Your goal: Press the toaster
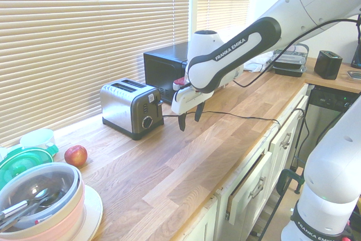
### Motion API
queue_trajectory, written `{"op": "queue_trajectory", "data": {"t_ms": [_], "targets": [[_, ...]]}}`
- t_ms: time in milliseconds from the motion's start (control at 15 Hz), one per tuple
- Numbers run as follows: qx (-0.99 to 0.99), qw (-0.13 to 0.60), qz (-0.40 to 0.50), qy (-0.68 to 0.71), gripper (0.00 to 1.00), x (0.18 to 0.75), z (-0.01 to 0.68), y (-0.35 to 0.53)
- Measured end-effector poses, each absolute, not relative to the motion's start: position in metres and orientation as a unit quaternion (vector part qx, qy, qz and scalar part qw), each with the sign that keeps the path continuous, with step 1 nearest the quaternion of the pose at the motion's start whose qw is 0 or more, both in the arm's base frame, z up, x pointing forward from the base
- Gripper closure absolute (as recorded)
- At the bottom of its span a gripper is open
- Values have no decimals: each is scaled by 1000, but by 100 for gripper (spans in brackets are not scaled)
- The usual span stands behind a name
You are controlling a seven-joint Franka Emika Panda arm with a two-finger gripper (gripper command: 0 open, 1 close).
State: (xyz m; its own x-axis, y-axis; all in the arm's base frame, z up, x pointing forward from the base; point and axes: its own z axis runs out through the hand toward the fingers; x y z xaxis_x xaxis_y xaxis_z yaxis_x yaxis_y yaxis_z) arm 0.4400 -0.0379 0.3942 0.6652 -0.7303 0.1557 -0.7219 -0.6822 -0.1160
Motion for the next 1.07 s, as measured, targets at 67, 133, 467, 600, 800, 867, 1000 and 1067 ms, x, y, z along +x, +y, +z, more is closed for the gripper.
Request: {"op": "queue_trajectory", "data": {"t_ms": [67,133,467,600,800,867,1000,1067], "targets": [[-912,22,-95,398,0,440,394,-38],[-912,22,-95,398,0,440,394,-38],[-904,37,-119,408,0,463,445,-46],[-901,44,-127,413,0,474,472,-52],[-903,49,-135,406,0,494,495,-46],[-905,50,-134,401,0,503,502,-42],[-908,50,-127,397,0,521,513,-36],[-908,50,-122,398,0,530,516,-37]]}}
